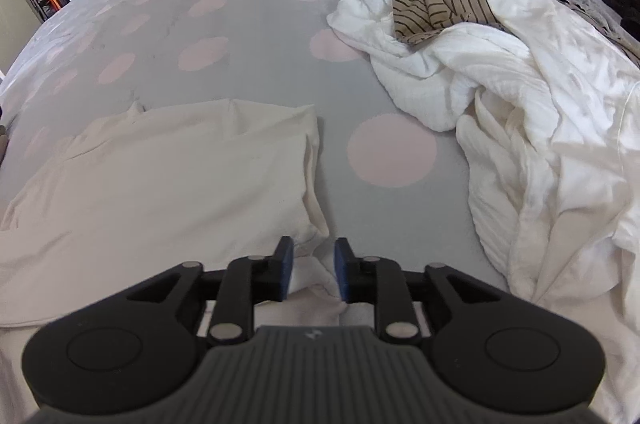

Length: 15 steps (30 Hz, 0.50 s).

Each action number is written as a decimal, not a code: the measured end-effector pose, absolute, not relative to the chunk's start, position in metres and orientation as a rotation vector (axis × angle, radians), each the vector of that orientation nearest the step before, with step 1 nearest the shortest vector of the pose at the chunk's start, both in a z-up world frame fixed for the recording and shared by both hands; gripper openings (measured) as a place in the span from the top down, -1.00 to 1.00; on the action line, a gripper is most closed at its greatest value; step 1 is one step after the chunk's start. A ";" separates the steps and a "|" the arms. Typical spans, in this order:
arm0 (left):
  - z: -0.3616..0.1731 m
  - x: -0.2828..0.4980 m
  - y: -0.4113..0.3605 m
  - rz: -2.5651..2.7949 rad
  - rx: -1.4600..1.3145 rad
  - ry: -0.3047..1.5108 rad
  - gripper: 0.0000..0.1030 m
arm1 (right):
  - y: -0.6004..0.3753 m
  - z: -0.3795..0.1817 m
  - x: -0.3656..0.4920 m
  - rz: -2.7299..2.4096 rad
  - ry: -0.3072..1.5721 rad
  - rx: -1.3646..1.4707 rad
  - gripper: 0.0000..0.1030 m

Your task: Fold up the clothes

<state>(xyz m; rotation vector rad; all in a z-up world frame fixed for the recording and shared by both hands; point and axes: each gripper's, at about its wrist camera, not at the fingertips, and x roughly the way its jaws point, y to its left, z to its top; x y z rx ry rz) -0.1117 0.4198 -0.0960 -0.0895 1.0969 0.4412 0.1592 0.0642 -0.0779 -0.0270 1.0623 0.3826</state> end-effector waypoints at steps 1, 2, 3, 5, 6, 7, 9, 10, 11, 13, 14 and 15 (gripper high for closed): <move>-0.094 -0.116 0.417 0.438 -0.091 1.100 0.56 | 0.063 -0.075 0.155 0.402 1.058 -0.029 0.22; -0.092 -0.120 0.415 0.435 -0.098 1.104 0.56 | 0.062 -0.073 0.151 0.423 1.061 -0.039 0.21; -0.090 -0.124 0.413 0.432 -0.113 1.109 0.56 | 0.061 -0.073 0.146 0.444 1.072 -0.056 0.20; -0.086 -0.131 0.410 0.427 -0.144 1.120 0.56 | 0.058 -0.075 0.135 0.481 1.104 -0.101 0.20; -0.085 -0.135 0.408 0.422 -0.161 1.123 0.56 | 0.057 -0.076 0.129 0.500 1.119 -0.124 0.20; -0.083 -0.139 0.405 0.414 -0.179 1.121 0.56 | 0.056 -0.077 0.122 0.517 1.136 -0.148 0.20; -0.080 -0.146 0.401 0.404 -0.210 1.121 0.56 | 0.051 -0.083 0.108 0.542 1.176 -0.202 0.20; -0.079 -0.150 0.399 0.401 -0.221 1.124 0.56 | 0.048 -0.085 0.100 0.551 1.191 -0.228 0.20; -0.079 -0.153 0.396 0.402 -0.224 1.129 0.56 | 0.044 -0.087 0.093 0.554 1.197 -0.250 0.20; -0.078 -0.161 0.391 0.403 -0.226 1.141 0.56 | 0.038 -0.089 0.080 0.568 1.205 -0.286 0.20; -0.078 -0.164 0.387 0.400 -0.221 1.148 0.56 | 0.035 -0.089 0.075 0.577 1.207 -0.296 0.21; -0.078 -0.167 0.383 0.395 -0.216 1.155 0.56 | 0.032 -0.089 0.070 0.583 1.208 -0.303 0.21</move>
